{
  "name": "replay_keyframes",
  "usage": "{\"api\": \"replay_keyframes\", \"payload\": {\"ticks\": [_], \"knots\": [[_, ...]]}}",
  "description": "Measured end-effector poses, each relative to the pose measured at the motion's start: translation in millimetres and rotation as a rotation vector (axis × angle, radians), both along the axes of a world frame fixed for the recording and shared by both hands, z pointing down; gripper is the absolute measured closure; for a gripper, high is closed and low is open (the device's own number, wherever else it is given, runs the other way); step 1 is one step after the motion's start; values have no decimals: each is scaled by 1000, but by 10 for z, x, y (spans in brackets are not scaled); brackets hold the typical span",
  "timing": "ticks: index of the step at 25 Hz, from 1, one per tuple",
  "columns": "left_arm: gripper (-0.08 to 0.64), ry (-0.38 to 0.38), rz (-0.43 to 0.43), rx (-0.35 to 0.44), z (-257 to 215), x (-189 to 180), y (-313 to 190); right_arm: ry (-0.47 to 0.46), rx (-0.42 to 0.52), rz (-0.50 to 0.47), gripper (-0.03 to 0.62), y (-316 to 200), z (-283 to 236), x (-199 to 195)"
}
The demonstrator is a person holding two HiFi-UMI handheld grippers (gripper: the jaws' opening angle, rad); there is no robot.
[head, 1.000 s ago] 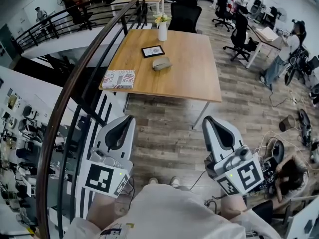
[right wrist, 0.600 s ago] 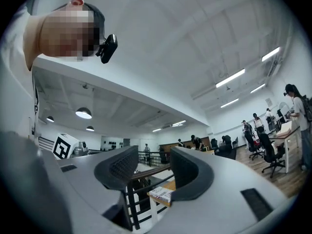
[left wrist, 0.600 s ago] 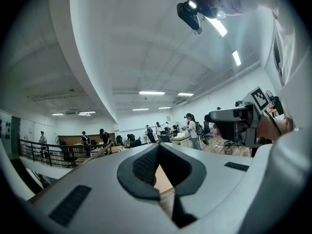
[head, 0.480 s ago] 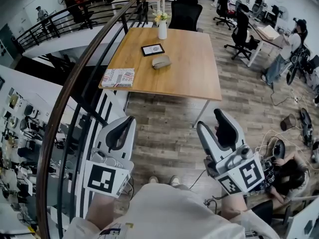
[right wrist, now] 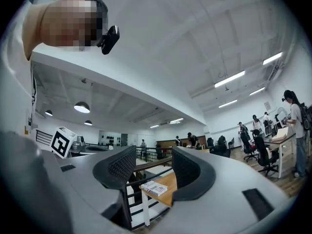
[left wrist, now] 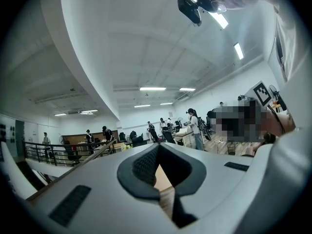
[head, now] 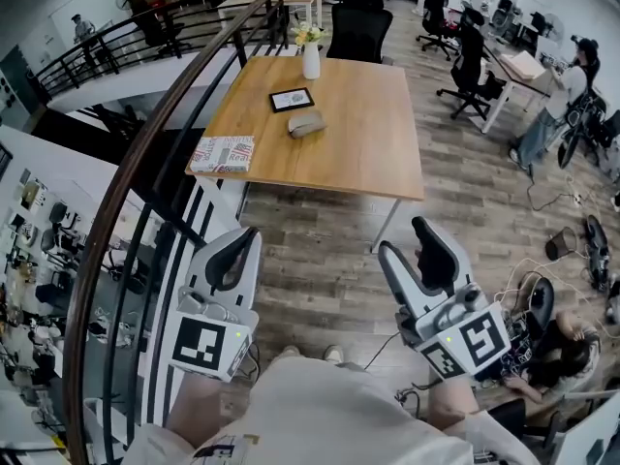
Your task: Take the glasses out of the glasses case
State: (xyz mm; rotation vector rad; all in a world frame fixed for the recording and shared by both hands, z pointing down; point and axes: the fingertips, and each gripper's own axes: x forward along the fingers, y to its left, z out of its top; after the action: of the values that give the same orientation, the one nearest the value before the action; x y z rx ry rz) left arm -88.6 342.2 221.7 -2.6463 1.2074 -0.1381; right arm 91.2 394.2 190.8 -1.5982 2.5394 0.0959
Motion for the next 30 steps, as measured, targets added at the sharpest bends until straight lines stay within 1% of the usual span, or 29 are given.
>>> {"api": "replay_keyframes", "payload": {"ticks": [6, 9, 12, 15, 21, 28, 30], "knots": [[545, -8, -54, 1, 76, 176, -7, -8, -7, -25, 348, 10, 121, 288], [545, -15, -53, -1, 113, 268, -64, -32, -25, -41, 348, -54, 212, 388], [545, -11, -43, 19, 121, 376, -162, -31, -17, -39, 348, -203, 272, 478], [545, -2, -33, 26, 229, 433, -303, -23, -20, -40, 348, -375, 403, 490], [545, 1, -32, 22, 394, 485, -881, -16, -49, -45, 345, -925, 581, 485], [545, -1, -29, -7, 547, 321, -1859, -13, -83, -28, 345, -1873, 719, 361], [545, 1, -27, -17, 557, 272, -2184, 4, -99, -29, 345, -2188, 736, 283]]}}
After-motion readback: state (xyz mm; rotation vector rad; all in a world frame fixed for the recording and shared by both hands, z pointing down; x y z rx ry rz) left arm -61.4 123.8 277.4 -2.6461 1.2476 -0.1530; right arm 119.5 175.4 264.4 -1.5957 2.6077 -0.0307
